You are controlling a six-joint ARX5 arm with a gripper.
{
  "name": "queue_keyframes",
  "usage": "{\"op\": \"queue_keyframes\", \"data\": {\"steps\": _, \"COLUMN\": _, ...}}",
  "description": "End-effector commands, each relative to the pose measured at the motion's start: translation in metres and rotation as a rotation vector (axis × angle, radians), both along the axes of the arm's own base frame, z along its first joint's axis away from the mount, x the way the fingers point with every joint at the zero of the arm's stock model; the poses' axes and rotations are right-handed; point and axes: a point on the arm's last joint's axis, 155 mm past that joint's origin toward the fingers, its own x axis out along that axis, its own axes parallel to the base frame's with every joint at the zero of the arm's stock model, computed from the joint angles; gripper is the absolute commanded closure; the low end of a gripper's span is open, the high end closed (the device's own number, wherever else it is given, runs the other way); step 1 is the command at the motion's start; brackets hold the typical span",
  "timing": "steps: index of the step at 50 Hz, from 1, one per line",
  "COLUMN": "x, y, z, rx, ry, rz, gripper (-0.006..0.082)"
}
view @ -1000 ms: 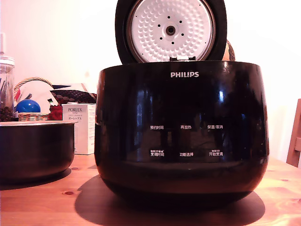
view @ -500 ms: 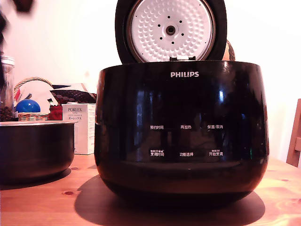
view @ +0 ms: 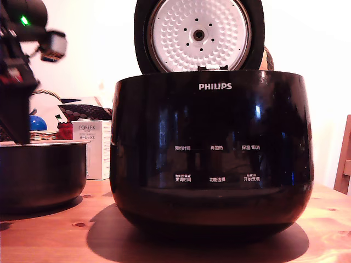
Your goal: Pick up the metallic pot next to the rice cooker
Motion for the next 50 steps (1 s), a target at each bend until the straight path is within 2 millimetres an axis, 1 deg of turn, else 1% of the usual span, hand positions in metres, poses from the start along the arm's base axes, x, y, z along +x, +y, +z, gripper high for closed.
{"op": "queue_keyframes", "data": {"steps": 1, "x": -0.001, "y": 0.0, "z": -0.014, "rx": 0.01, "ry": 0.039, "rz": 0.001, "gripper": 0.0311}}
{"op": "queue_keyframes", "data": {"steps": 9, "x": -0.001, "y": 0.0, "z": -0.032, "rx": 0.023, "ry": 0.087, "rz": -0.005, "gripper": 0.0313}}
{"op": "queue_keyframes", "data": {"steps": 14, "x": 0.0, "y": 0.0, "z": -0.038, "rx": 0.027, "ry": 0.102, "rz": -0.006, "gripper": 0.0316}}
{"op": "queue_keyframes", "data": {"steps": 17, "x": 0.0, "y": 0.0, "z": -0.041, "rx": 0.029, "ry": 0.107, "rz": -0.005, "gripper": 0.0325}}
{"op": "queue_keyframes", "data": {"steps": 20, "x": 0.0, "y": 0.0, "z": -0.041, "rx": 0.029, "ry": 0.107, "rz": -0.005, "gripper": 0.0361}}
{"op": "queue_keyframes", "data": {"steps": 23, "x": 0.001, "y": 0.002, "z": -0.041, "rx": 0.04, "ry": 0.102, "rz": -0.003, "gripper": 0.0448}}
{"op": "queue_keyframes", "data": {"steps": 26, "x": 0.002, "y": 0.003, "z": -0.041, "rx": 0.046, "ry": 0.098, "rz": -0.001, "gripper": 0.0591}}
{"op": "queue_keyframes", "data": {"steps": 29, "x": 0.002, "y": 0.004, "z": -0.041, "rx": 0.05, "ry": 0.097, "rz": 0.0, "gripper": 0.0712}}
{"op": "queue_keyframes", "data": {"steps": 32, "x": 0.002, "y": 0.004, "z": -0.041, "rx": 0.049, "ry": 0.097, "rz": 0.0, "gripper": 0.0789}}
{"op": "queue_keyframes", "data": {"steps": 40, "x": 0.004, "y": 0.003, "z": -0.04, "rx": 0.047, "ry": 0.087, "rz": -0.003, "gripper": 0.0791}}
{"op": "queue_keyframes", "data": {"steps": 44, "x": 0.004, "y": 0.005, "z": -0.039, "rx": 0.065, "ry": 0.086, "rz": -0.001, "gripper": 0.0791}}
{"op": "queue_keyframes", "data": {"steps": 47, "x": 0.005, "y": 0.008, "z": -0.036, "rx": 0.08, "ry": 0.085, "rz": 0.001, "gripper": 0.0791}}
{"op": "queue_keyframes", "data": {"steps": 50, "x": 0.007, "y": 0.006, "z": -0.031, "rx": 0.08, "ry": 0.079, "rz": 0.0, "gripper": 0.0791}}
